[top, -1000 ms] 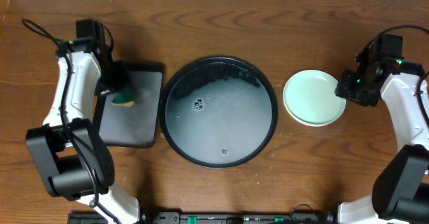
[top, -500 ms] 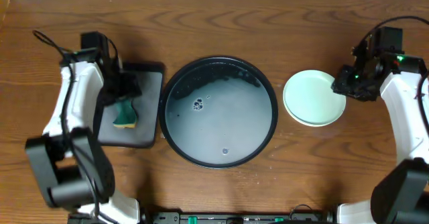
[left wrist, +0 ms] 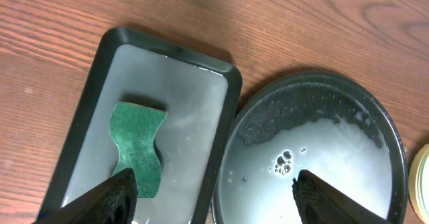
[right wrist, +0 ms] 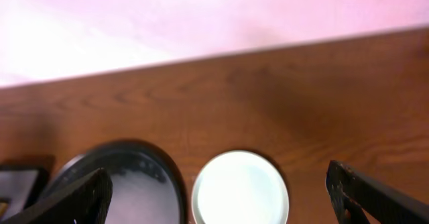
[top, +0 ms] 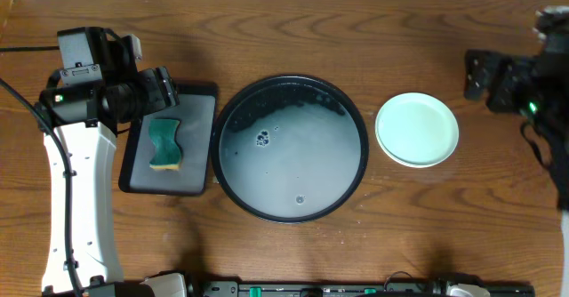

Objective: Clean dirty plates on tray and stack at the side

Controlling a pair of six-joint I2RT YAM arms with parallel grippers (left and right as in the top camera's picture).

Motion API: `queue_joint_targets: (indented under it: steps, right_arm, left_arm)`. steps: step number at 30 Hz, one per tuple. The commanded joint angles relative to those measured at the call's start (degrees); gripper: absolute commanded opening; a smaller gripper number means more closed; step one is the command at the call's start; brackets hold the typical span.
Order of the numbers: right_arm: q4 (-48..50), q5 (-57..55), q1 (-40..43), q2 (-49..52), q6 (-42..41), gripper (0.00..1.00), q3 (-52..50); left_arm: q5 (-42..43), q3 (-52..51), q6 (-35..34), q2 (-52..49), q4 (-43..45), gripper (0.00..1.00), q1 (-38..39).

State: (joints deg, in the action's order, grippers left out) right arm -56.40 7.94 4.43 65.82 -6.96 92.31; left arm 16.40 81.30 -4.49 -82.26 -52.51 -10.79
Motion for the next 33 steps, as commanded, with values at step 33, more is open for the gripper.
queue_joint_targets:
  steps: [33]
  right_arm:
    - [55.5, 2.5, -2.3, -65.5, -0.7, 0.99, -91.6]
  left_arm:
    - [0.5, 0.3, -0.5, -0.2, -0.2, 0.76, -0.1]
